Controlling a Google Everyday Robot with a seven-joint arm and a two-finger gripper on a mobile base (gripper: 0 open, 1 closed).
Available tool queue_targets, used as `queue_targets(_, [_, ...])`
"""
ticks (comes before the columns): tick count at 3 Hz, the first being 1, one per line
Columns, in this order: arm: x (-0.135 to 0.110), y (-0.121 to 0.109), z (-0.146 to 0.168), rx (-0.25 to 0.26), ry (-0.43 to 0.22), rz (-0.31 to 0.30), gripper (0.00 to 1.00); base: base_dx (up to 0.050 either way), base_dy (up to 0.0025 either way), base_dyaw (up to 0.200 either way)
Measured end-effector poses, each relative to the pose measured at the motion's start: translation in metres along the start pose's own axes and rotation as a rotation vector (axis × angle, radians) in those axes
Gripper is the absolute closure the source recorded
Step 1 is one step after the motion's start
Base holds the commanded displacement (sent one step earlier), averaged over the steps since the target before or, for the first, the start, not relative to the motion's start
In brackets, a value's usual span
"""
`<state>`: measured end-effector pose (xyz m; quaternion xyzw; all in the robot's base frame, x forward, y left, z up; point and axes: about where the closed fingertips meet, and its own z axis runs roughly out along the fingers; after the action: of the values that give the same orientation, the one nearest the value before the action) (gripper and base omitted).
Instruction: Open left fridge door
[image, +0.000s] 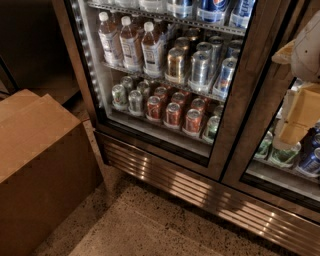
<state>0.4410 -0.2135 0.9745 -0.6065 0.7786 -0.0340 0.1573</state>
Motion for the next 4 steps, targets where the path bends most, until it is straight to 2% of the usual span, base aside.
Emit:
queue_targets(1, [0.0,0.004,0.028,-0.043,0.021,-0.004,0.0,0.0,0.0,0.0])
queue_targets(2, [0.002,0.017,0.067,-0.106,0.054,-0.013,0.0,0.0,0.0,0.0])
queue_targets(4, [0.002,0.015,0.069,-0.107,0.032,0.011,0.0,0.0,0.0,0.0])
